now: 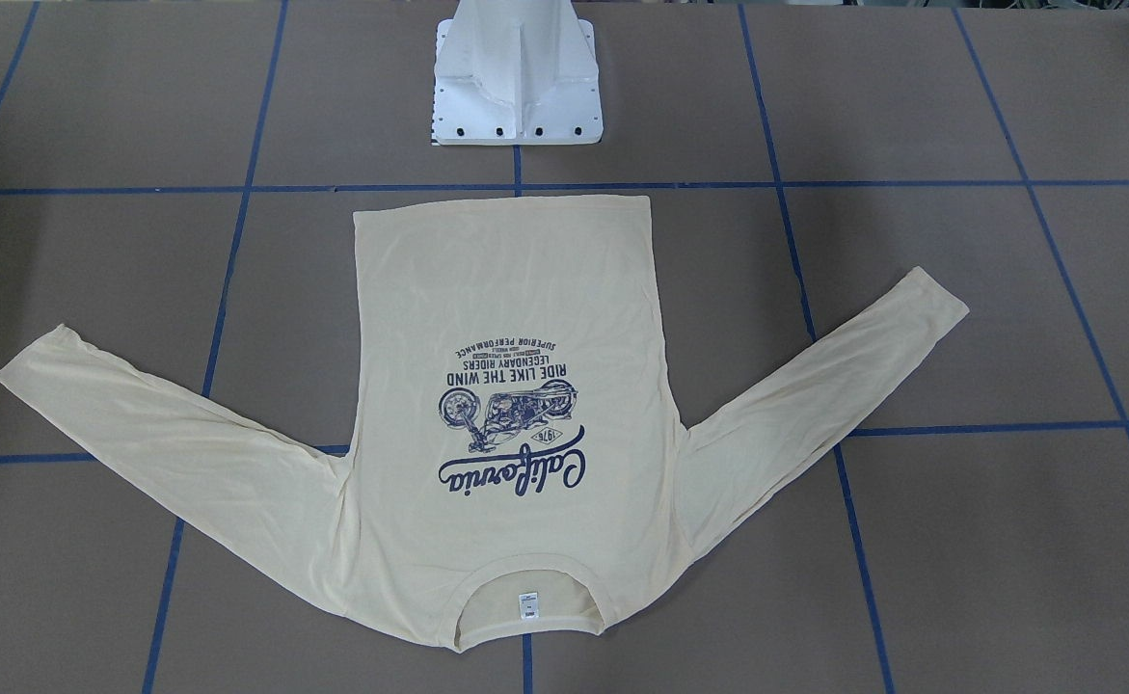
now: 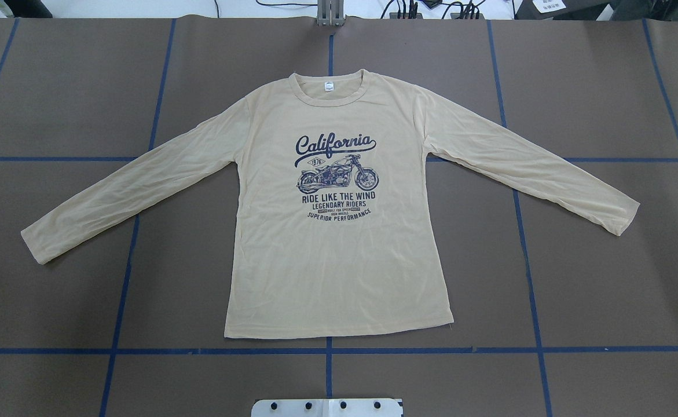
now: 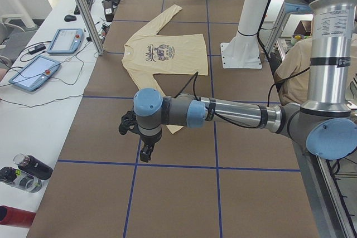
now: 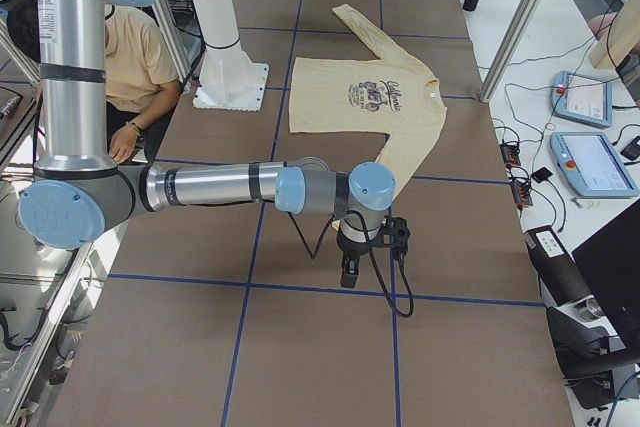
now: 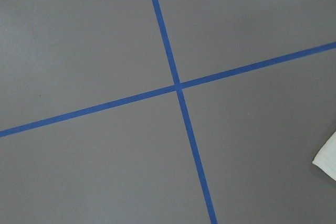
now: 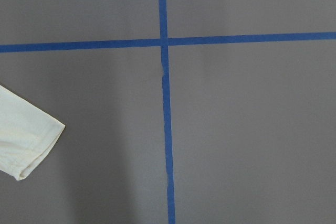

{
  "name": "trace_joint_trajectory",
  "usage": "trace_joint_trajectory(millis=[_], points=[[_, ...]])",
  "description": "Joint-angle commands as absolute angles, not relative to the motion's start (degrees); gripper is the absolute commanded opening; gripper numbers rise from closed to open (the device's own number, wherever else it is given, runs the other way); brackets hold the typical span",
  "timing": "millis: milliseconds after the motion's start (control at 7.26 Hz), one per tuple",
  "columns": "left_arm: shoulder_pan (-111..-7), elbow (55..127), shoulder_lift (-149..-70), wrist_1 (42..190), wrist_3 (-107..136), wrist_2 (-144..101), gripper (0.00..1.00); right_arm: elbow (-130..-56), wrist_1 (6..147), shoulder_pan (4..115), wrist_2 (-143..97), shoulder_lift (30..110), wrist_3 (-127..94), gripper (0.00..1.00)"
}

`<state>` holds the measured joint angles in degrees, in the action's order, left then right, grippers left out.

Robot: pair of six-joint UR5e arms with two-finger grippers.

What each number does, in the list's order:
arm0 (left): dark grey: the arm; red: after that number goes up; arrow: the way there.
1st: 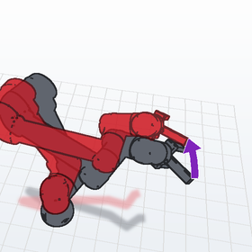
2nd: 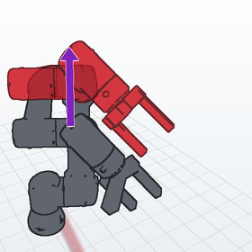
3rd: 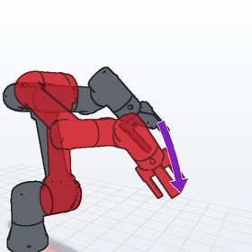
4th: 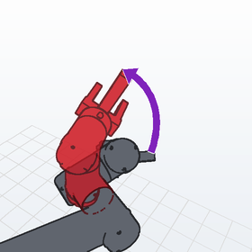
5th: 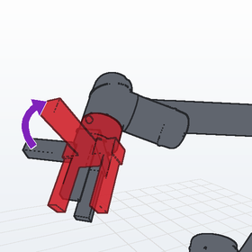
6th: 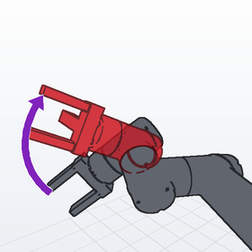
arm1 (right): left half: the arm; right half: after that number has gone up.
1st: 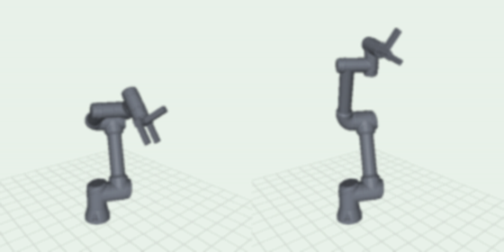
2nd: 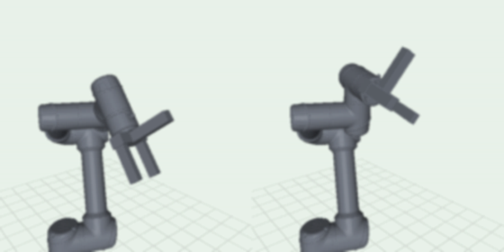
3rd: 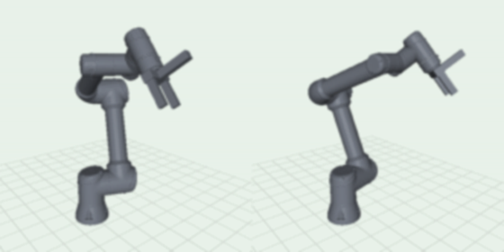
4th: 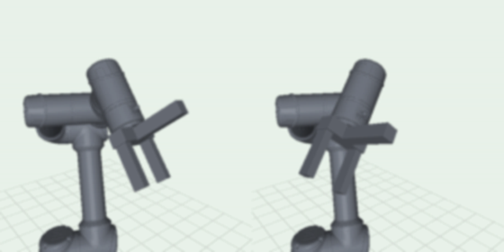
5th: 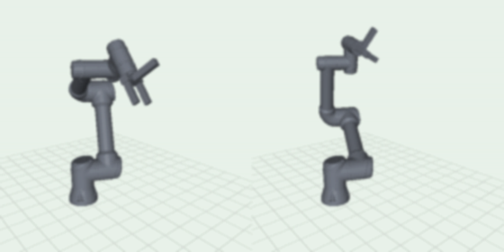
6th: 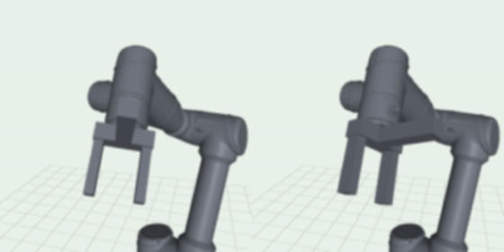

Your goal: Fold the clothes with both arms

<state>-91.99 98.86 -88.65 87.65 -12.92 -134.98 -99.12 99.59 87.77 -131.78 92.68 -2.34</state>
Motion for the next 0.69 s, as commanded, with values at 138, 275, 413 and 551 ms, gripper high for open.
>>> trace_joint_trajectory(millis=[138, 275, 413, 551], points=[[-91.93, 99.66, -88.51, 88.24, -13.1, -138.76, 1.0, -99.75, 98.88, 81.33, -134.29, 92.11, -2.55, 1.0], [-91.93, 100.02, -88.51, 88.24, -12.83, -139.39, 1.0, -99.32, 93.48, 78.43, -134.04, 92.2, -4.03, 1.0], [-91.93, 100.28, -88.51, 88.24, -11.87, -139.39, 1.0, -98.01, 86.9, 77.44, -134.21, 92.2, -8.39, 1.0], [-91.93, 100.46, -88.51, 88.5, -11.69, -139.39, 1.0, -96.17, 81.62, 75.52, -134.21, 92.28, -15.75, 1.0]])
